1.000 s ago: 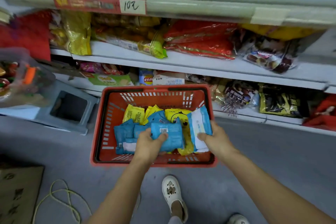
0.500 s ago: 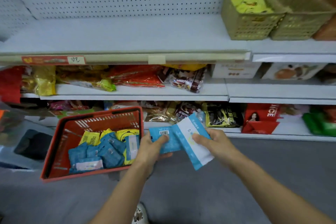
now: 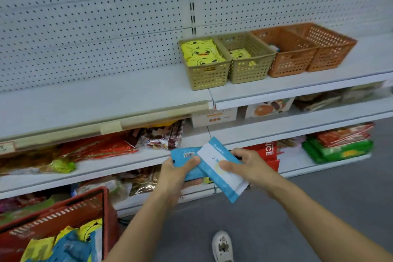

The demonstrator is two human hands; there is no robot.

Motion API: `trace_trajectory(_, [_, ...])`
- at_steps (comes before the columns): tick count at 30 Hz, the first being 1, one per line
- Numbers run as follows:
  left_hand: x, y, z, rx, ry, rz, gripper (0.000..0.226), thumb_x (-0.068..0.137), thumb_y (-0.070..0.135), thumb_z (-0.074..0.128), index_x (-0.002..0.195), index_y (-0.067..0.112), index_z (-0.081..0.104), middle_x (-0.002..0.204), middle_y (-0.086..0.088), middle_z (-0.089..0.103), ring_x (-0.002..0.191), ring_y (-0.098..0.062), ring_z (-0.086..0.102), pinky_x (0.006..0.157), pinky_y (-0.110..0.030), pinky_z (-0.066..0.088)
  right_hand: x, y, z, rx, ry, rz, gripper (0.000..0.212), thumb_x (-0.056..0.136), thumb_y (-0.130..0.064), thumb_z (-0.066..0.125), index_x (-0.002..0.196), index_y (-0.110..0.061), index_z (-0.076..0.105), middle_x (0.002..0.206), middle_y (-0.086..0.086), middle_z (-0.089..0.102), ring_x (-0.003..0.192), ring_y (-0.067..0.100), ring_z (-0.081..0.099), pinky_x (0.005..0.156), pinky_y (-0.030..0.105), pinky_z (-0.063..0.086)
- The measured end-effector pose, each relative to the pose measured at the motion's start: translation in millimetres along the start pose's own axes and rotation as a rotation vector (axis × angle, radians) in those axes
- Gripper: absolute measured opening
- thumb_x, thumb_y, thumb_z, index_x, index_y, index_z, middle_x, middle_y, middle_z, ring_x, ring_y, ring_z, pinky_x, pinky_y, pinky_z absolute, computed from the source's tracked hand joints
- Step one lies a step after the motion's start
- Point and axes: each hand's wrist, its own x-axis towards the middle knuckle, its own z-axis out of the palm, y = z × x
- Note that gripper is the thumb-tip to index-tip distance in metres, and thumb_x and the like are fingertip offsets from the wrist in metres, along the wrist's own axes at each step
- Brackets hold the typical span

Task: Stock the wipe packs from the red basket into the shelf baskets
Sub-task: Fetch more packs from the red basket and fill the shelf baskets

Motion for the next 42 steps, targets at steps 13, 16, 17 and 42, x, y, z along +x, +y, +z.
trace_trajectory(13, [136,137,157,0.111,-0.166,0.239,0.029,0.082,0.010,0.076,0.107,0.009,0.061,0.092,-0.007,0.076,0.078,-0.023,0.074,0.057,-0.032,0.059,118,-78,-171,0.023,0.217,-0.063,0.025,0.081,-0.030,0.073,0.096,-0.011,0.069,0.089,0.015,0.072,0.072,0.020,0.064,0.057,0.030,0.046])
trace_trajectory(16, [157,156,194,0.114,-0.197,0.267,0.029,0.082,0.010,0.076,0.107,0.010,0.061,0.095,-0.009,0.075,0.079,-0.024,0.074,0.060,-0.036,0.060,134,-87,-208,0.076,0.241,-0.087,0.023,0.081,-0.028,0.073,0.096,-0.010,0.070,0.089,0.013,0.072,0.068,0.014,0.063,0.051,0.021,0.044])
trace_trajectory(17, [164,161,206,0.111,-0.206,0.277,0.029,0.082,0.010,0.075,0.107,0.010,0.061,0.096,-0.010,0.075,0.079,-0.024,0.074,0.059,-0.036,0.060,140,-89,-220,0.097,0.245,-0.096,0.023,0.081,-0.027,0.072,0.097,-0.010,0.070,0.089,0.013,0.073,0.067,0.013,0.064,0.050,0.020,0.044])
trace_trajectory(42, [329,203,404,-0.279,0.468,0.375,0.028,0.097,0.019,0.058,0.122,0.006,0.055,0.109,-0.008,0.067,0.088,-0.020,0.071,0.056,-0.027,0.059,396,-138,-459,-1.133,-0.186,-0.292,0.010,0.085,-0.019,0.066,0.095,-0.019,0.066,0.090,-0.003,0.058,0.082,0.013,0.055,0.076,0.026,0.042])
